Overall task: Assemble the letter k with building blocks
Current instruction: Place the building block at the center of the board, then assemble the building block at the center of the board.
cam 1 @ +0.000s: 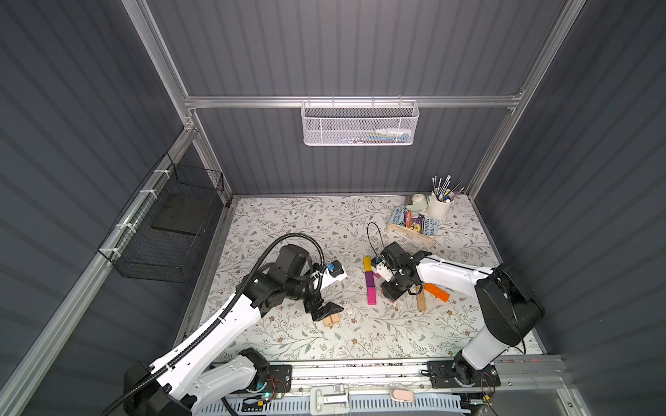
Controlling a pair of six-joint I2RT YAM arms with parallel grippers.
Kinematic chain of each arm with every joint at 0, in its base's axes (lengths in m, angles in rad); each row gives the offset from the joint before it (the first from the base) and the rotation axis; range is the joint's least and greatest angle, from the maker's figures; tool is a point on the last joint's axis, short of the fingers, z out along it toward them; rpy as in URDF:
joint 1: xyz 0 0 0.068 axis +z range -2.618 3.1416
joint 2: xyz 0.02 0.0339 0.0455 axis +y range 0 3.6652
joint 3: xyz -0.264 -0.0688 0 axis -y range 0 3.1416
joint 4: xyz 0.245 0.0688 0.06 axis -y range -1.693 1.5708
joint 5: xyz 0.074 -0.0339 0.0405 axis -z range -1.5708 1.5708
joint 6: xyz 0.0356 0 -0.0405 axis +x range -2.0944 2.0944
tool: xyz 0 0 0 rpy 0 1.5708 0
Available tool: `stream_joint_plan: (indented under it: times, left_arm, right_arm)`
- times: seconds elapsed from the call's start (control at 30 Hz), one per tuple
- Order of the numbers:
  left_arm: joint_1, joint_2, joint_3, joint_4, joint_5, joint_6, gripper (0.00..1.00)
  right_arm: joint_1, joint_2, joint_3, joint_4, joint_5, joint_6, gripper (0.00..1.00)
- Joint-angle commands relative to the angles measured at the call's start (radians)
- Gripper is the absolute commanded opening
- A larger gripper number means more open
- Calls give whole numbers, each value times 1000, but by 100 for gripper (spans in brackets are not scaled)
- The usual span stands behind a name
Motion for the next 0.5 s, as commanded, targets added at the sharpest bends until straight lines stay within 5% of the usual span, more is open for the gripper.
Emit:
stream_joint_plan:
  times: [0.0,0.3,0.47]
  left_arm:
    - [3,-23,-9,-23,-8,31,100]
    - [3,-44,-20,-23,-17,47,99]
    - [3,-55,-24,-19,-16,49,100]
  right_arm:
    - [-4,-6,-14,25,-5,-29,47]
    - [-3,-152,-57,60,-27,-100,53]
    - [29,-343,-177,149,31,-260,62]
